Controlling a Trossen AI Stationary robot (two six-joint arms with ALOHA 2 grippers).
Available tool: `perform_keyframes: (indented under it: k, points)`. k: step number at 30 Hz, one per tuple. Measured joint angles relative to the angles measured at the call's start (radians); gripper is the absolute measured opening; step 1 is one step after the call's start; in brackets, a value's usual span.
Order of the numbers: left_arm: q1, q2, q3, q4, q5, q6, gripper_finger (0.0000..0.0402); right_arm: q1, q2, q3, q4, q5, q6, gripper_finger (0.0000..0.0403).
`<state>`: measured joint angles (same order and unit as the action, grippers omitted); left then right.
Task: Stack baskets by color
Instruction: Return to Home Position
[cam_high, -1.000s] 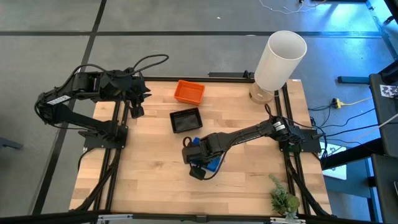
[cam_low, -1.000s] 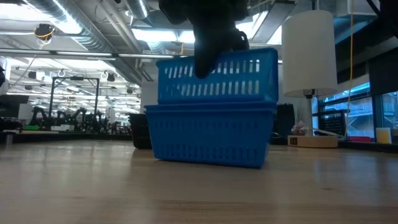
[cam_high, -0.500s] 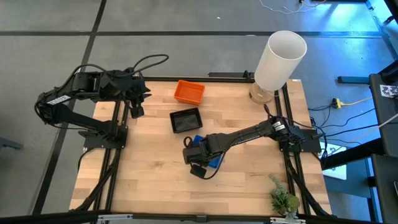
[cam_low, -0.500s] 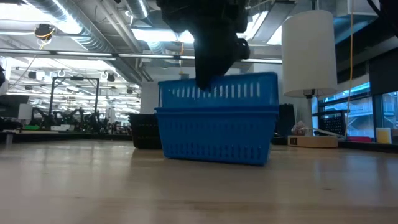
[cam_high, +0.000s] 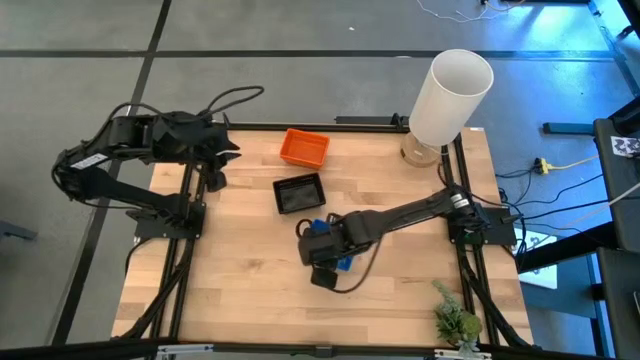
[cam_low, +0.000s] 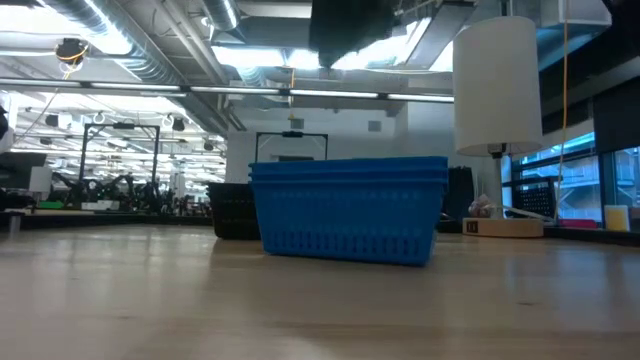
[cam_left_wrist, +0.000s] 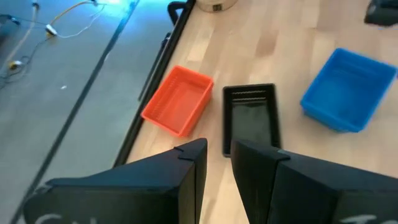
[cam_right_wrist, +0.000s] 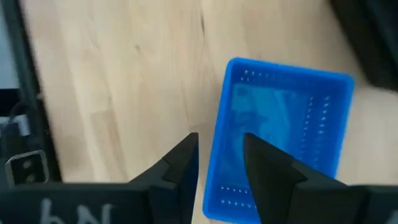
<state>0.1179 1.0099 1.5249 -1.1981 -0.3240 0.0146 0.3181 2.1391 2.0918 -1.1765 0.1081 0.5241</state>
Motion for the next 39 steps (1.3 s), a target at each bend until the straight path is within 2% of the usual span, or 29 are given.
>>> perform_keyframes:
  k: [6, 11, 15, 24, 29, 33, 39]
  points:
    - [-0.047, -0.077, -0.005, -0.042, 0.031, -0.066, 0.0065, 0.032, -0.107, 0.028, -0.043, 0.115, -0.083, 0.0123]
    - [-0.131, -0.166, -0.073, -0.037, 0.034, -0.163, 0.0065, 0.051, -0.201, 0.030, -0.083, 0.208, -0.181, 0.0123]
    - [-0.195, -0.254, -0.174, 0.025, 0.029, -0.213, 0.0065, 0.046, -0.280, 0.029, -0.100, 0.216, -0.230, 0.0123]
    - [-0.285, -0.458, -0.442, 0.272, 0.030, -0.219, 0.0065, 0.020, -0.464, -0.006, -0.141, 0.217, -0.295, 0.0123]
    - [-0.291, -0.573, -0.536, 0.334, 0.026, -0.224, 0.0065, 0.019, -0.634, -0.185, -0.064, 0.211, -0.265, 0.0123]
    - [-0.291, -0.659, -0.595, 0.372, 0.022, -0.224, 0.0065, 0.018, -0.816, -0.408, 0.117, 0.206, -0.265, 0.0120]
    - [-0.291, -0.758, -0.665, 0.425, 0.019, -0.223, 0.0065, 0.012, -1.085, -0.742, 0.361, 0.179, -0.263, 0.0096]
